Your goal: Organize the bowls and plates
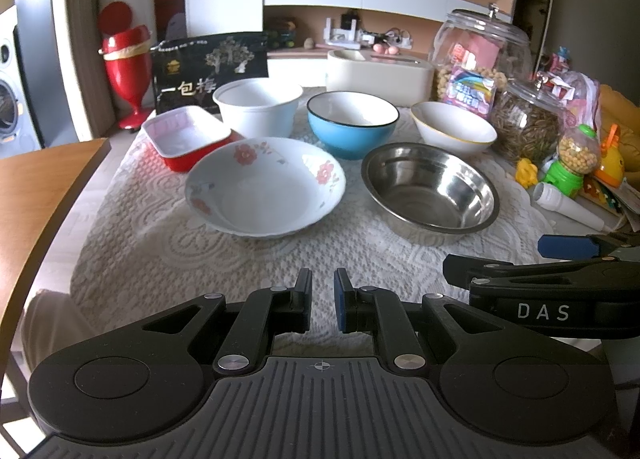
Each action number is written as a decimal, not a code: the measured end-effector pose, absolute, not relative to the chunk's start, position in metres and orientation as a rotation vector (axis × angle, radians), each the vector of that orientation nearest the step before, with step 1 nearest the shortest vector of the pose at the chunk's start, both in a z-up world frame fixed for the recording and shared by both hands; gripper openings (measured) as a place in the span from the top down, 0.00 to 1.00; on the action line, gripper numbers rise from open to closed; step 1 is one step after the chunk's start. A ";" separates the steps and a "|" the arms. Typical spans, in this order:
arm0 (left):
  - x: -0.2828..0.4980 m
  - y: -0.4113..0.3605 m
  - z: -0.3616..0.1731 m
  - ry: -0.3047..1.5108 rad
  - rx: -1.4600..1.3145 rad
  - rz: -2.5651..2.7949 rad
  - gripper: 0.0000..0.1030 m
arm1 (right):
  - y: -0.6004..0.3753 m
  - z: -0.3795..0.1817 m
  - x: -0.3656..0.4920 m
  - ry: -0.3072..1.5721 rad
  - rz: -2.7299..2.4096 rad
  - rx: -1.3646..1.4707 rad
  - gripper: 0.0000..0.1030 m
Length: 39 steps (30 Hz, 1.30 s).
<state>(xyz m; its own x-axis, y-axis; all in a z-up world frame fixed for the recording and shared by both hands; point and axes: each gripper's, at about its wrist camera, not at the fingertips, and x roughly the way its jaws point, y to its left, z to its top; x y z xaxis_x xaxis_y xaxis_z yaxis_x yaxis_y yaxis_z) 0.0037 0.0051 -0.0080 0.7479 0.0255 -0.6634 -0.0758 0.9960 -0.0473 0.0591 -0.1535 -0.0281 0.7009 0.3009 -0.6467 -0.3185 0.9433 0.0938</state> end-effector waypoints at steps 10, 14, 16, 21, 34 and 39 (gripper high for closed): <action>0.010 0.006 -0.004 0.719 -0.097 0.027 0.87 | -0.157 -0.022 0.064 0.691 0.350 -0.032 0.03; 0.026 0.017 0.001 0.644 -0.170 -0.035 0.87 | -0.170 -0.015 0.076 0.623 0.347 -0.001 0.03; 0.040 0.018 0.003 0.650 -0.173 -0.019 0.87 | -0.178 -0.014 0.090 0.606 0.344 0.025 0.03; 0.096 0.018 0.003 0.724 -0.240 0.052 0.86 | -0.197 -0.015 0.132 0.586 0.389 0.083 0.03; 0.210 0.013 -0.024 0.840 -0.149 -0.166 0.86 | -0.224 -0.058 0.243 0.754 0.469 0.075 0.00; 0.219 0.017 -0.034 0.906 -0.146 -0.173 0.86 | -0.234 -0.075 0.268 0.901 0.568 0.219 0.00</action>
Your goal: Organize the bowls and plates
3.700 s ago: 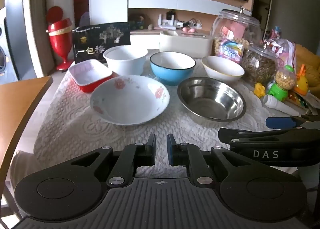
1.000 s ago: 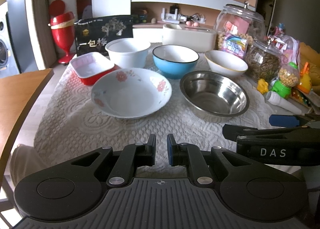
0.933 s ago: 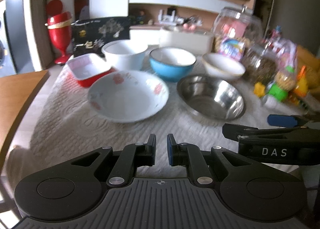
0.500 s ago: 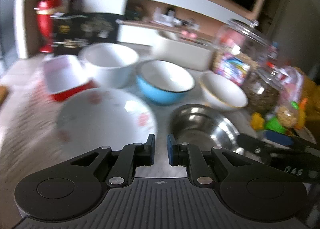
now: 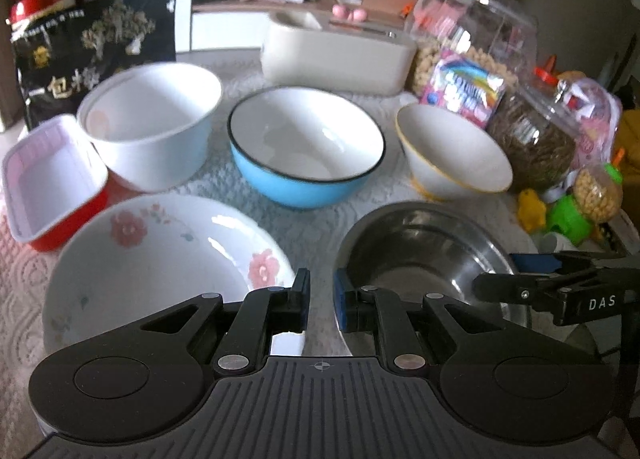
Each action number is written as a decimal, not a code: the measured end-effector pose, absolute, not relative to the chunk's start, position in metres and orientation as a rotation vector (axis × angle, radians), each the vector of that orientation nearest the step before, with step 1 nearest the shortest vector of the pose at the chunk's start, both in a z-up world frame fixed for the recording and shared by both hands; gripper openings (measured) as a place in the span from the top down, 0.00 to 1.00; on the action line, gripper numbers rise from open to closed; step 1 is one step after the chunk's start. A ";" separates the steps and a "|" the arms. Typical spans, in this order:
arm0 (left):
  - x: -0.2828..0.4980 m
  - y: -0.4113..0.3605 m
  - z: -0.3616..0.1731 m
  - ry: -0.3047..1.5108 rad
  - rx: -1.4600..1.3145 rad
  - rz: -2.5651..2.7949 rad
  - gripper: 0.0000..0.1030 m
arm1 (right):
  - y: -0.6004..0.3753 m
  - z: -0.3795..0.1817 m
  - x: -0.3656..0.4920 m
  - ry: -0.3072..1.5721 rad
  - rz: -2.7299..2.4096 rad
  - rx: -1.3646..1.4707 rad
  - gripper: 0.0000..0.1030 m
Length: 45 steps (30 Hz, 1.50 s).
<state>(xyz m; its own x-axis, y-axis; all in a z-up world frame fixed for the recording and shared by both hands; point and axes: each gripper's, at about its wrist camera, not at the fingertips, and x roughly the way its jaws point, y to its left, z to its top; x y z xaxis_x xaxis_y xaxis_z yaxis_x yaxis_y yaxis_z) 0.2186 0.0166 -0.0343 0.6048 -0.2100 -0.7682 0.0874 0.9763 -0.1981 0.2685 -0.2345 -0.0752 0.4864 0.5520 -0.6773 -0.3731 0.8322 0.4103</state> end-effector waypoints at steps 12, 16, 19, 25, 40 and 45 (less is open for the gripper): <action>0.223 0.020 -0.034 0.935 -0.147 -0.201 0.84 | -0.218 -0.090 0.273 0.999 0.583 0.215 0.21; 0.222 0.024 -0.037 0.950 -0.155 -0.183 0.84 | -0.217 -0.089 0.271 0.989 0.573 0.168 0.29; 0.223 0.026 -0.038 0.951 -0.172 -0.183 0.84 | -0.217 -0.092 0.271 1.000 0.571 0.170 0.33; 0.226 0.023 -0.044 0.992 -0.213 -0.246 0.84 | -0.218 -0.095 0.269 0.995 0.573 0.188 0.34; 0.235 -0.005 -0.063 1.045 -0.185 -0.302 0.68 | -0.208 -0.089 0.265 0.984 0.556 0.167 0.33; 0.228 0.008 -0.041 0.976 -0.191 -0.305 0.68 | -0.198 -0.070 0.257 0.943 0.553 0.122 0.32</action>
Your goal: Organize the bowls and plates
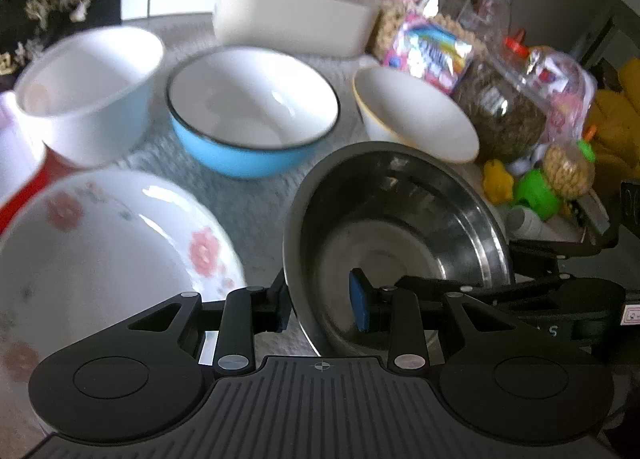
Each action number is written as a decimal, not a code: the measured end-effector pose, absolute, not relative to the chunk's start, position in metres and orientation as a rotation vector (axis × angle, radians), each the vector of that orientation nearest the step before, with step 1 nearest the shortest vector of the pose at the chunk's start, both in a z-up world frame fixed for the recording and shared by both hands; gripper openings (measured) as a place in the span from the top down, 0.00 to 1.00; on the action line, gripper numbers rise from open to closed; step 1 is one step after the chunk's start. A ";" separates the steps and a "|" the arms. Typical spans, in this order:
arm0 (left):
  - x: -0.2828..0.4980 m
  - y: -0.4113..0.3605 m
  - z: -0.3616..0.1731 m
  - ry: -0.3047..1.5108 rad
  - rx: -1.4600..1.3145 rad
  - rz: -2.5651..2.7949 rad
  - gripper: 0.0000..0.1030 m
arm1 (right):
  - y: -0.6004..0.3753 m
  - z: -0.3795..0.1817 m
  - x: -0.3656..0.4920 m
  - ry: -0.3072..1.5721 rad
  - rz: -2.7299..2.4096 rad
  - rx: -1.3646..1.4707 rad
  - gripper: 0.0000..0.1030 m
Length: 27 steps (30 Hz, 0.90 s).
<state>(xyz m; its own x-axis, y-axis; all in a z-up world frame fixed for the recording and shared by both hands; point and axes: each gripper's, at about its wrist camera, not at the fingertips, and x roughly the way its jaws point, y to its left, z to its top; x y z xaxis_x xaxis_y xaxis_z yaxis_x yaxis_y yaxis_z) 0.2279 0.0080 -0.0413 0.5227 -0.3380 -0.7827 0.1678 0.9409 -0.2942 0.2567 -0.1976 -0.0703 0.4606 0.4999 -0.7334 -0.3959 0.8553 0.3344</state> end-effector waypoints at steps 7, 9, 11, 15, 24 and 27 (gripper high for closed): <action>0.209 0.056 -0.022 0.911 -0.234 -0.245 0.68 | -0.152 -0.045 0.256 0.917 0.609 0.096 0.29; 0.202 0.075 -0.022 0.904 -0.243 -0.201 0.68 | -0.130 -0.042 0.257 0.914 0.638 0.073 0.29; 0.195 0.093 -0.021 0.903 -0.246 -0.154 0.68 | -0.109 -0.041 0.257 0.920 0.670 0.052 0.28; 0.188 0.129 -0.025 0.921 -0.271 -0.065 0.68 | -0.062 -0.046 0.261 0.951 0.733 0.012 0.27; 0.177 0.176 -0.042 0.964 -0.324 -0.021 0.71 | -0.001 -0.060 0.264 0.990 0.767 -0.058 0.26; 0.176 0.182 -0.042 0.956 -0.329 -0.021 0.73 | 0.002 -0.064 0.263 0.996 0.770 -0.073 0.26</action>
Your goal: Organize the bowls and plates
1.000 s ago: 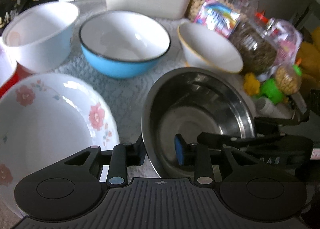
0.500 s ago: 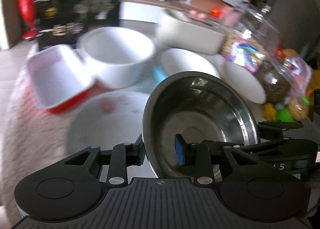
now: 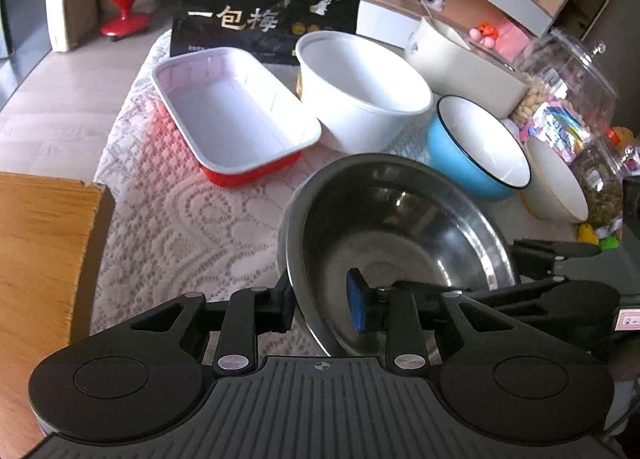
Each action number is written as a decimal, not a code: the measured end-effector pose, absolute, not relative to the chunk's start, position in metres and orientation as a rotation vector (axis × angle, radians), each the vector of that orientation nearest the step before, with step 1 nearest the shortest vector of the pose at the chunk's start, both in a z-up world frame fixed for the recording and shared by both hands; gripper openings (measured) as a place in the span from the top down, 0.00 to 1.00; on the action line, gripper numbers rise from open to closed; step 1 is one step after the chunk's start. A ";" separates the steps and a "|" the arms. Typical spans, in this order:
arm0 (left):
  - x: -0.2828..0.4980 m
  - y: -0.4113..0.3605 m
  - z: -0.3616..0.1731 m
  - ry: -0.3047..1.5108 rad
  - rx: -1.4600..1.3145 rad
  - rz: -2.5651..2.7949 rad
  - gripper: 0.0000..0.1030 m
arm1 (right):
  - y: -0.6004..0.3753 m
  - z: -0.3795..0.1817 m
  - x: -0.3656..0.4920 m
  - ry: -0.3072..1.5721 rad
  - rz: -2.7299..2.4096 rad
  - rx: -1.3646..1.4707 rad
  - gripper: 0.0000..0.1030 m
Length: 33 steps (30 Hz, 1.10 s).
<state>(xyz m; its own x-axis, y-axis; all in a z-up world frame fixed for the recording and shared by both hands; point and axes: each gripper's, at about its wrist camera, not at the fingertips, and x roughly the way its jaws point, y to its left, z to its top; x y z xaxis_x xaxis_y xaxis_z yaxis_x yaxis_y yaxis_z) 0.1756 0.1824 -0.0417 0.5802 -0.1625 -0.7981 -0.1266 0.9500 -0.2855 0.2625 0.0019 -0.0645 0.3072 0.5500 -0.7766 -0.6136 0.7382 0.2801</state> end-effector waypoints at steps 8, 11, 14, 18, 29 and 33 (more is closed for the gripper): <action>0.174 0.184 -0.038 0.930 -0.297 -0.010 0.75 | -0.007 -0.062 0.258 0.942 0.743 -0.127 0.25; 0.172 0.183 -0.032 0.904 -0.283 -0.004 0.75 | -0.012 -0.054 0.259 0.922 0.747 -0.112 0.25; 0.172 0.184 -0.031 0.898 -0.269 0.020 0.75 | -0.022 -0.045 0.257 0.869 0.715 -0.107 0.22; 0.176 0.190 -0.038 0.922 -0.289 0.047 0.68 | -0.039 -0.041 0.252 0.820 0.675 -0.083 0.21; 0.184 0.194 -0.053 0.968 -0.320 0.048 0.60 | -0.038 -0.082 0.275 1.033 0.697 0.071 0.20; 0.182 0.192 -0.044 0.950 -0.298 0.051 0.64 | -0.034 -0.087 0.274 1.044 0.700 0.078 0.20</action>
